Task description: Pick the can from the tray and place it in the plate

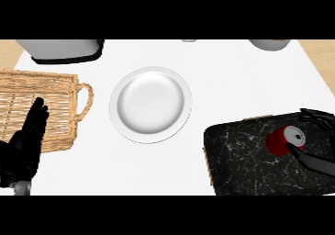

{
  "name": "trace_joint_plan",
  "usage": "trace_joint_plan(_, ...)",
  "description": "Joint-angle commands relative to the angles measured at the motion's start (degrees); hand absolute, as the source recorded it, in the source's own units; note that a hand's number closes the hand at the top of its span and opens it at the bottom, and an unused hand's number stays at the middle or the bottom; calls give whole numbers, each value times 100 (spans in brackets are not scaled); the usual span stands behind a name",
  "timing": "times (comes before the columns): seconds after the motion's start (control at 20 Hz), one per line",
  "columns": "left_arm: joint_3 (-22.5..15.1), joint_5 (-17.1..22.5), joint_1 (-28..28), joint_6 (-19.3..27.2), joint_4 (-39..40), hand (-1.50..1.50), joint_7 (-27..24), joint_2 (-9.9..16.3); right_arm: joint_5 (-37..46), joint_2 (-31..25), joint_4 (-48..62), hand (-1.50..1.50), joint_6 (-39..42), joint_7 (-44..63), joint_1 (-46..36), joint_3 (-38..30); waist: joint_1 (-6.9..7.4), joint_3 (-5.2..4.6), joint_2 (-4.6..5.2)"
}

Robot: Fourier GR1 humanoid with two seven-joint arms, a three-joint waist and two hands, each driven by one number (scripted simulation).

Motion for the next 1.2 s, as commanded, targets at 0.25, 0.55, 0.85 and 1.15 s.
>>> trace_joint_plan(0.25,-649,-119,-303,-18,542,0,586,-561,1436,-1328,196,-150,76,-431,375,-30,145,-166,129)
trace_joint_plan(0.55,-620,-204,-306,-61,560,0,616,-572,1911,-2086,-336,-150,336,802,275,122,304,-177,97)
trace_joint_plan(0.85,-691,-207,-290,-152,545,0,725,-656,2184,-2663,-358,-150,1279,1564,265,602,408,-173,114)
trace_joint_plan(1.15,-612,-346,-611,-146,590,0,965,-671,2389,-2374,-637,-150,1540,2375,61,1048,389,-159,94)
